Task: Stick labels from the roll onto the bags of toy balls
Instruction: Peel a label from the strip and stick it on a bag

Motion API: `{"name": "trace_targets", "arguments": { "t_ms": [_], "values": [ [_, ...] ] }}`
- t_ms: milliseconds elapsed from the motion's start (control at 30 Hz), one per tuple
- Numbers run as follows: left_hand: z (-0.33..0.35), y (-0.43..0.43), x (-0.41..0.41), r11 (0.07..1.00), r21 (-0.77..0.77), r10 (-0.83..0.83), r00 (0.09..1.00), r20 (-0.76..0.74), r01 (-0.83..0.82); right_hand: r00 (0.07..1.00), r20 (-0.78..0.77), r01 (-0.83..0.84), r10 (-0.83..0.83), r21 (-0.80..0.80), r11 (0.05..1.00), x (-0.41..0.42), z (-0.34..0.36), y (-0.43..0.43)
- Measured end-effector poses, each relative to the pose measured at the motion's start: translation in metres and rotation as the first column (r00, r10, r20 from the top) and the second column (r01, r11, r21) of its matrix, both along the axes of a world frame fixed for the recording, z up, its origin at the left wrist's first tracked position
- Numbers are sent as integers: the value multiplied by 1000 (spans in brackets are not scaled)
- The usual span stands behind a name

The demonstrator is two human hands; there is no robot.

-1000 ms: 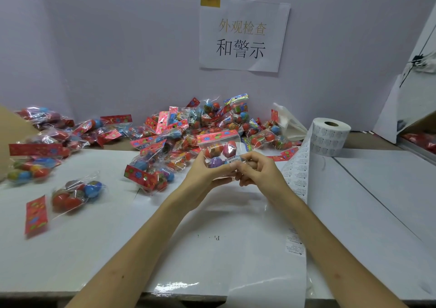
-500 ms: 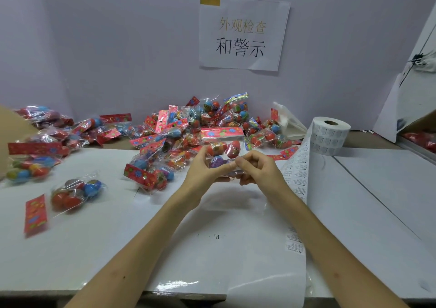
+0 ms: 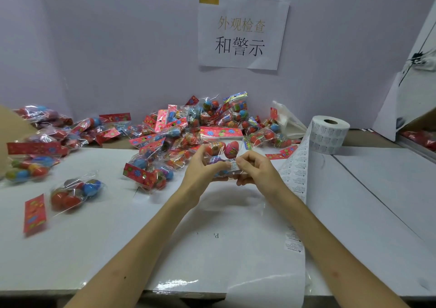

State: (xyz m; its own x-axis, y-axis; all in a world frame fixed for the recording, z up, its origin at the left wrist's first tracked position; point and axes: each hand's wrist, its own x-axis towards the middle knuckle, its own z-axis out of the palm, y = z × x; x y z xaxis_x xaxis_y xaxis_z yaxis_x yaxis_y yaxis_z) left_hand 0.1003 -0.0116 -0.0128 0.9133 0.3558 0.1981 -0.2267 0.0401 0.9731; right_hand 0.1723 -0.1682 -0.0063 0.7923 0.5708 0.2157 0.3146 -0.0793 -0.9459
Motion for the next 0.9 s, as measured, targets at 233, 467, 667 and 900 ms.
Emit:
{"name": "trace_targets", "arguments": {
  "t_ms": [233, 467, 667, 900],
  "values": [
    [1, -2, -2, 998, 58, -11, 1000, 12, 11, 997, 52, 55, -55, 3, 998, -3, 1, -1],
    [3, 0, -2, 998, 55, -42, 999, -4, 42, 997, -72, -18, 23, 69, 997, -1, 5, -4],
    [7, 0, -4, 998, -8, -66, 998, -4, 66, 992, -107, -61, 73, 107, 992, 0, 8, -5],
    [8, 3, -4, 994, -67, -94, 994, -55, 90, 988, -119, -77, 96, 157, 985, 0, 8, -5]
  ]
}}
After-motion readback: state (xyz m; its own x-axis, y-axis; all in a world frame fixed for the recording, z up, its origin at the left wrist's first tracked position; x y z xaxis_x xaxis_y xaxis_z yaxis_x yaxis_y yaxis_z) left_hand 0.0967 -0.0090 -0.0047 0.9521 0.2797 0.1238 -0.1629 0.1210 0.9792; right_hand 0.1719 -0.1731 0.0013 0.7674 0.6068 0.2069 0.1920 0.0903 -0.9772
